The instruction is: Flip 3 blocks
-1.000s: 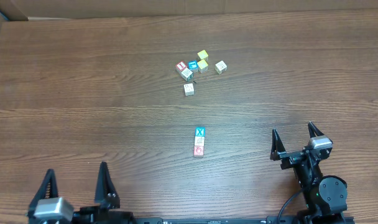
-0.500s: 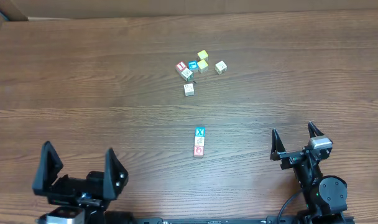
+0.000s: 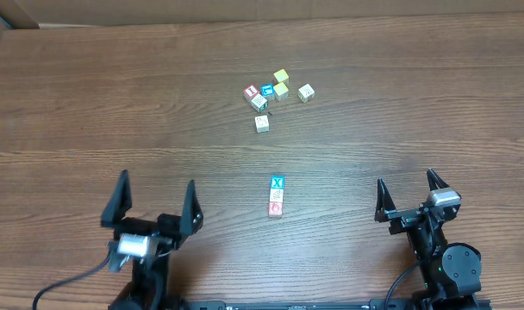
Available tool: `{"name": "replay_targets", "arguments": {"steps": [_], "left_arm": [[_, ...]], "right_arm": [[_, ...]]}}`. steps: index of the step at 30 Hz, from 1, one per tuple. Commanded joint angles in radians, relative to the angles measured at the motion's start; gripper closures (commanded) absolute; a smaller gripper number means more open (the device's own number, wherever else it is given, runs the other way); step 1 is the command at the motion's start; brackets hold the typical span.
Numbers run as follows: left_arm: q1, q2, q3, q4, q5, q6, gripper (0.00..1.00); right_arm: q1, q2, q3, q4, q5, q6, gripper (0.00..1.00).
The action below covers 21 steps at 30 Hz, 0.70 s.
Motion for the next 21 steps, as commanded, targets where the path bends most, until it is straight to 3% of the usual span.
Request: {"name": "replay_targets", "arguments": {"steps": [1, 11, 21], "left_arm": [[0.008, -0.01, -0.011, -0.095, 0.003, 0.033, 0.0], [0.007, -0.01, -0.011, -0.56, -0.12, 0.034, 0.0], [0.007, -0.01, -0.011, -0.619, -0.118, 0.037, 0.0]], "right_arm": [[-0.002, -0.008, -0.011, 0.008, 0.012, -0.005, 0.0], [-0.002, -0.008, -0.011, 0.008, 0.012, -0.005, 0.0], [-0.002, -0.008, -0.011, 0.008, 0.012, -0.005, 0.0]]}}
